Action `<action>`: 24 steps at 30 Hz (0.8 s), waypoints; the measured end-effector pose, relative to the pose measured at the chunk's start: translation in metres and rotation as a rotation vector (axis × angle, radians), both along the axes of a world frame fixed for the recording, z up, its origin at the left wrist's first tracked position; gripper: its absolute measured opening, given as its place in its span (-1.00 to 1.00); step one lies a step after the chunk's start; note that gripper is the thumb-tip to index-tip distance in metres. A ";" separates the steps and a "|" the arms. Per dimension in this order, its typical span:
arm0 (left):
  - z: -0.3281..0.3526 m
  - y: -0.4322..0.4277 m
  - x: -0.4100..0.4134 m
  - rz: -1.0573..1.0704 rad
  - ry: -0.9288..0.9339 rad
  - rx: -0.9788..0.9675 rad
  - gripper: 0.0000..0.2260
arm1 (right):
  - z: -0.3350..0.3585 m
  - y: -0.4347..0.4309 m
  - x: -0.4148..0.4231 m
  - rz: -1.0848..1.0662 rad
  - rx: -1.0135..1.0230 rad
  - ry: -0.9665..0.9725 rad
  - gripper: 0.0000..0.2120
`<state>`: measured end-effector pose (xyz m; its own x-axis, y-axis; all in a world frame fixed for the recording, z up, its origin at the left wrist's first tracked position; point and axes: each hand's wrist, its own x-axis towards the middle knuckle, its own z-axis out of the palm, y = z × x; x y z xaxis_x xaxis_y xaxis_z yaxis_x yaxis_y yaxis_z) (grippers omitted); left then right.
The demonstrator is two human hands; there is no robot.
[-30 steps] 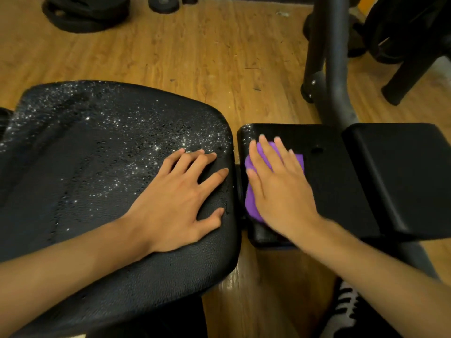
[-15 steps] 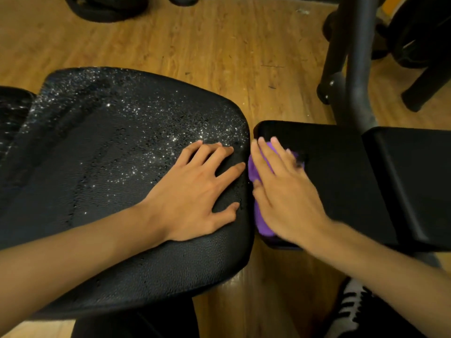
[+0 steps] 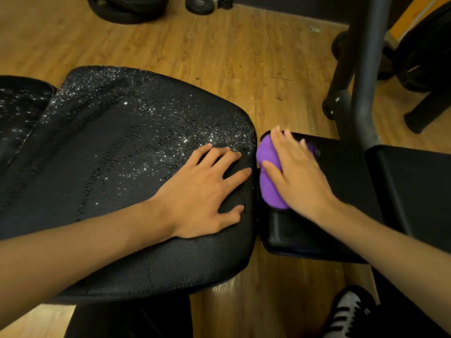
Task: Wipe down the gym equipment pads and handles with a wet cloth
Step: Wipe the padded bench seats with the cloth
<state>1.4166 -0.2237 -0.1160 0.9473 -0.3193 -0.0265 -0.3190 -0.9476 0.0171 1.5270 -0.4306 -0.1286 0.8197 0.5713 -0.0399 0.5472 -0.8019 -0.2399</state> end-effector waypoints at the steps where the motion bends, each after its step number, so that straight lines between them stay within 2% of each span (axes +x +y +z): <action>1: 0.000 0.000 0.000 0.001 -0.001 0.001 -0.35 | -0.001 0.012 0.022 -0.031 -0.061 -0.052 -0.38; 5: -0.002 -0.001 0.001 0.005 -0.011 -0.007 -0.35 | 0.000 0.037 0.049 -0.092 -0.167 -0.051 -0.47; 9: -0.003 0.001 -0.001 0.008 -0.005 -0.012 -0.35 | -0.002 0.003 -0.046 0.011 -0.063 -0.109 -0.40; 11: -0.003 0.000 -0.001 0.001 -0.013 -0.012 -0.35 | -0.003 -0.004 -0.068 0.034 -0.110 -0.076 -0.43; 15: -0.003 -0.001 -0.001 0.005 -0.016 -0.004 -0.35 | 0.004 0.041 0.003 -0.065 -0.186 -0.107 -0.38; 18: -0.003 0.000 0.000 0.000 -0.021 -0.011 -0.35 | 0.002 0.050 0.034 -0.034 -0.194 -0.079 -0.43; 22: -0.002 0.001 -0.001 -0.002 -0.008 -0.007 -0.35 | -0.001 0.015 -0.043 0.051 -0.123 -0.141 -0.43; 24: -0.002 0.002 -0.001 -0.002 -0.015 -0.016 -0.34 | -0.003 0.003 -0.077 0.103 -0.150 -0.109 -0.38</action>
